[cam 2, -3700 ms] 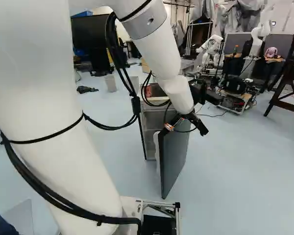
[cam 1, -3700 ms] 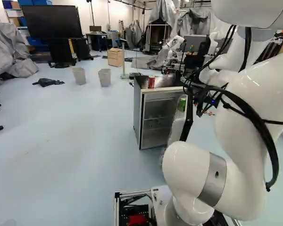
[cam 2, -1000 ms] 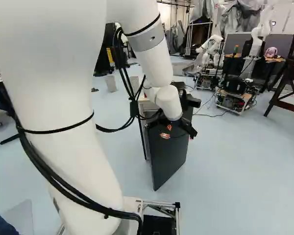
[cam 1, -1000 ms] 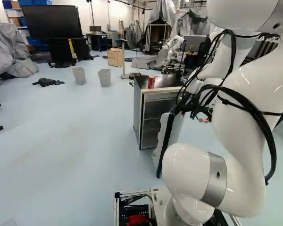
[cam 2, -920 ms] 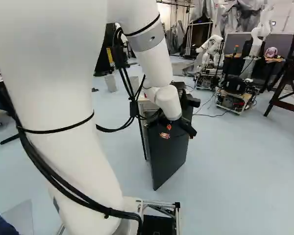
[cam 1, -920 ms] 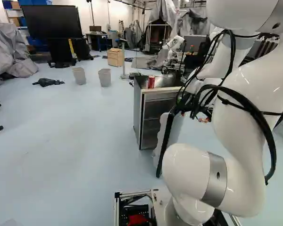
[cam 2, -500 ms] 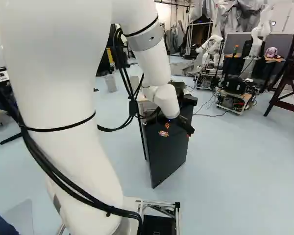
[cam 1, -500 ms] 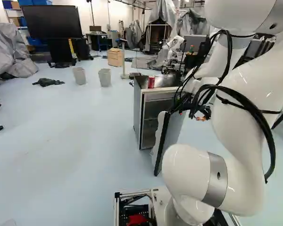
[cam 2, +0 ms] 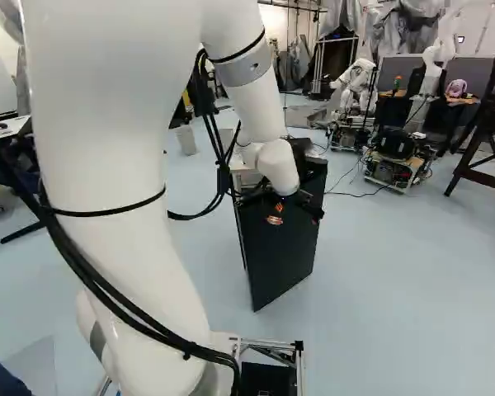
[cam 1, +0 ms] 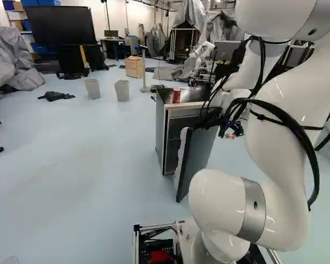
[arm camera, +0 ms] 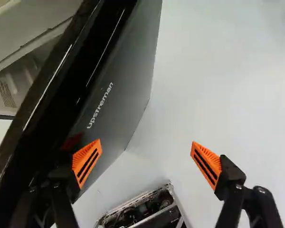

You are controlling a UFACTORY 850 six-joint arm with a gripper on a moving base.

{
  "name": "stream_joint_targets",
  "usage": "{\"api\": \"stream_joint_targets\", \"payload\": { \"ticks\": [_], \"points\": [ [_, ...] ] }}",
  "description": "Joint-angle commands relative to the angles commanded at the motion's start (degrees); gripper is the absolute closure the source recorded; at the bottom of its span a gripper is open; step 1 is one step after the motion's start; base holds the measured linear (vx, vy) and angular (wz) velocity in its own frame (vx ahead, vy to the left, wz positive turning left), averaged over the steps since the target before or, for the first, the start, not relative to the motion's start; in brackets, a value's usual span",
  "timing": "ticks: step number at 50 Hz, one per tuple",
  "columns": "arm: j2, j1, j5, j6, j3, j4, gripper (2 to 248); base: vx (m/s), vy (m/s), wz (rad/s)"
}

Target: Grab a drink from the fridge

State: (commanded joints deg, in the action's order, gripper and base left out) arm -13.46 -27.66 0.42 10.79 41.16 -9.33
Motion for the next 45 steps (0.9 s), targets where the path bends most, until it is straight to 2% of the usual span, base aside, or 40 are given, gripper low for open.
{"api": "stream_joint_targets", "payload": {
  "ticks": [45],
  "points": [
    [-3.2, 4.1, 2.0, 0.0, 3.9, 0.0, 3, 0.000, 0.000, 0.000]
  ]
}}
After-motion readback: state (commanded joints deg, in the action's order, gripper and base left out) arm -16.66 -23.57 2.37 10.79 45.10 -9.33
